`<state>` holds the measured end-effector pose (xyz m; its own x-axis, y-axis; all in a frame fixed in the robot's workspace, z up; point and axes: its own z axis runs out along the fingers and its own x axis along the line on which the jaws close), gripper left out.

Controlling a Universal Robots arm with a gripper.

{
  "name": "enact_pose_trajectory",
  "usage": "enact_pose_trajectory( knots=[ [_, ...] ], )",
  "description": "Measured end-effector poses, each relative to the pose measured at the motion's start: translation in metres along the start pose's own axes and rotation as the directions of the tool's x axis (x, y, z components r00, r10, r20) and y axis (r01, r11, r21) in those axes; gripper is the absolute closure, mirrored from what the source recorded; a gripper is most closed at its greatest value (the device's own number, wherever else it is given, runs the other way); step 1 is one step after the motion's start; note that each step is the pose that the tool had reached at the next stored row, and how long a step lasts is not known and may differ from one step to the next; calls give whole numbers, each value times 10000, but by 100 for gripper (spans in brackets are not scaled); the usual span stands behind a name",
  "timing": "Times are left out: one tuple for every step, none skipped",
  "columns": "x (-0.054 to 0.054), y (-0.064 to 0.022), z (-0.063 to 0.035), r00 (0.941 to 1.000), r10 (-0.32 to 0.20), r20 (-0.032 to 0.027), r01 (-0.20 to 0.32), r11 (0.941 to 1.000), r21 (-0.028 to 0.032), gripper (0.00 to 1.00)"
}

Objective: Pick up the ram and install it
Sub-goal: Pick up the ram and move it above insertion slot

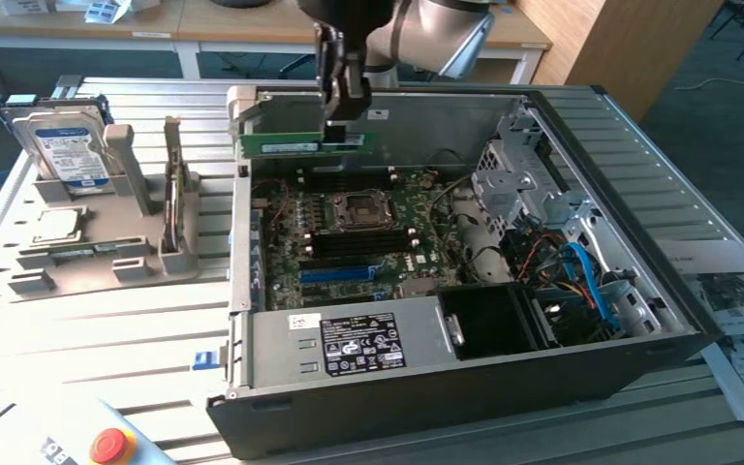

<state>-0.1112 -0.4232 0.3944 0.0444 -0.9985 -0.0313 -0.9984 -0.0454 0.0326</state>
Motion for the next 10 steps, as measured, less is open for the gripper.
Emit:
enact_pose_trajectory(
  knots=[
    [4, -42, -1, 10000, -2, 1, 2, 10000, -1, 88],
    [7, -85, -3, 10000, 0, 0, 0, 10000, -4, 88],
    [10, -126, -5, 10000, 0, 0, 0, 10000, -6, 88],
    [14, -168, -6, 10000, 0, 0, 0, 10000, -7, 88],
    [17, -209, -7, 10000, -2, 0, 2, 10000, -9, 88],
    [20, -246, -8, 10000, 0, 1, 0, 10000, -10, 88],
    [23, -281, -10, 10000, 0, 1, 0, 10000, -11, 88],
    [26, -318, -11, 10000, -1, 1, 1, 10000, -12, 88],
    [28, -357, -12, 10000, -1, 1, 1, 10000, -13, 88],
    [31, -391, -14, 10000, 0, 1, 0, 10000, -15, 88]
  ],
)
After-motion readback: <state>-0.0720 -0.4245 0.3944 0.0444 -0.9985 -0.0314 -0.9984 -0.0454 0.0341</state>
